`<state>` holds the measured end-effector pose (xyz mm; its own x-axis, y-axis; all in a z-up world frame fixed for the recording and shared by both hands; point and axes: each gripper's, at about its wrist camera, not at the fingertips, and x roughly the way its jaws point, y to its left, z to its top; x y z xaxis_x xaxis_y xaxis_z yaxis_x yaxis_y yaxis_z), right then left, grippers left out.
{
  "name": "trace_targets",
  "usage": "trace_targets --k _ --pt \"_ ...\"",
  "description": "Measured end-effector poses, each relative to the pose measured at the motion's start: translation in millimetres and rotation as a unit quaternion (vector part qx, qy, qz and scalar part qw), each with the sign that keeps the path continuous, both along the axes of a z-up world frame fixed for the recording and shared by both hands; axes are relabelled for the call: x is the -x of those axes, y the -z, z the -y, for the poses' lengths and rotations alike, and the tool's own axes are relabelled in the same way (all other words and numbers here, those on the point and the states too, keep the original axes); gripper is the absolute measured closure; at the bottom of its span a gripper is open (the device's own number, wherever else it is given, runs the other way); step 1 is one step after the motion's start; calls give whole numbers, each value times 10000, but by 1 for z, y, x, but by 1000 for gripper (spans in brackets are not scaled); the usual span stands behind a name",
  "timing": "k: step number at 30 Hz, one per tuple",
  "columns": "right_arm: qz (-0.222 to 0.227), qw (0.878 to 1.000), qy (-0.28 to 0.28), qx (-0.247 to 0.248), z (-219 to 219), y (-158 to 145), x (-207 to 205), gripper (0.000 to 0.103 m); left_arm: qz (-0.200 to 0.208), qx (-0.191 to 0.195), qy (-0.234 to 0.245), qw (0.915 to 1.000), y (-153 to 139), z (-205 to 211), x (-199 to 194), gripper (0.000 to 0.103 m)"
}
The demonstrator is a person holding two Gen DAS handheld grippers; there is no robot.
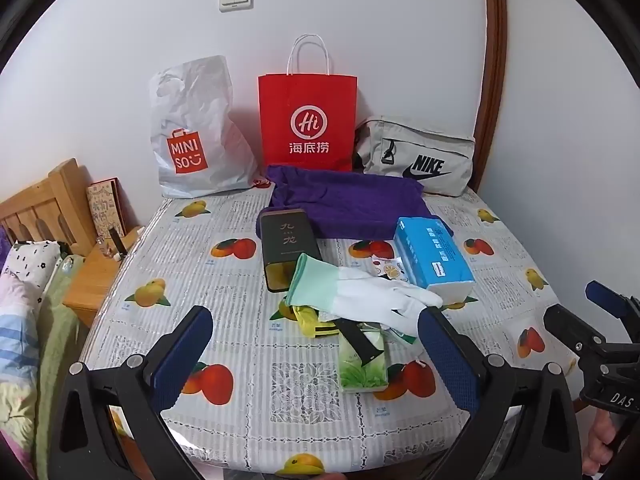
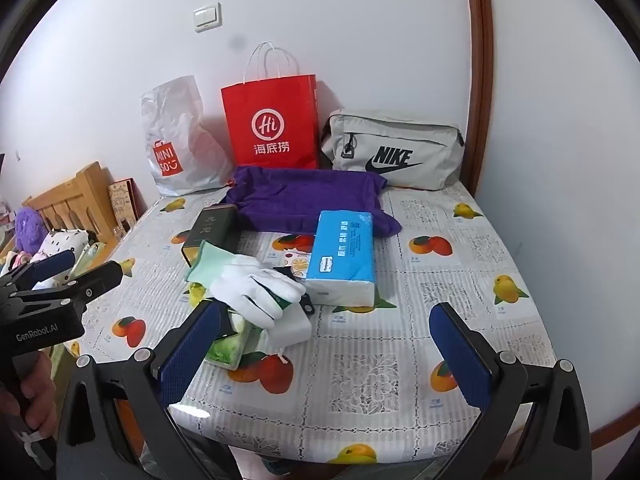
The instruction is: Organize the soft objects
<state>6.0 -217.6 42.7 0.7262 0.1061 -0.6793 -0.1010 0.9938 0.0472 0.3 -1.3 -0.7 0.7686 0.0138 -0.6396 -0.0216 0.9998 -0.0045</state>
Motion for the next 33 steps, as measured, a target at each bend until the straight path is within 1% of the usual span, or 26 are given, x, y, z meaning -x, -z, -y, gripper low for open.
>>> trace_targets --k 1,3,7,9,10,12,15,33 --pt "0 10000 -3 21 0 0 0 0 -18 -7 -10 10000 0 1 0 0" --pt "16 10000 -9 38 0 -1 1 0 36 128 52 9999 -1 -3 0 0" --pt "37 10000 11 55 -1 -2 2 0 110 137 29 9998 -7 -9 3 0" --pt "58 10000 17 44 -3 -3 3 0 118 120 16 9999 -11 -11 3 0" --pt "-41 10000 -26 -28 -7 1 -2 0 122 112 18 9999 -13 -12 3 0" --pt "-39 10000 -25 -36 -8 0 -1 0 127 72 28 9999 -16 -9 5 0" --pt "-25 10000 -23 -79 -4 -3 3 0 150 16 32 9999 -13 -4 6 0" --pt "-6 9999 -7 -108 -3 -6 4 0 168 7 33 9999 -20 -8 8 0"
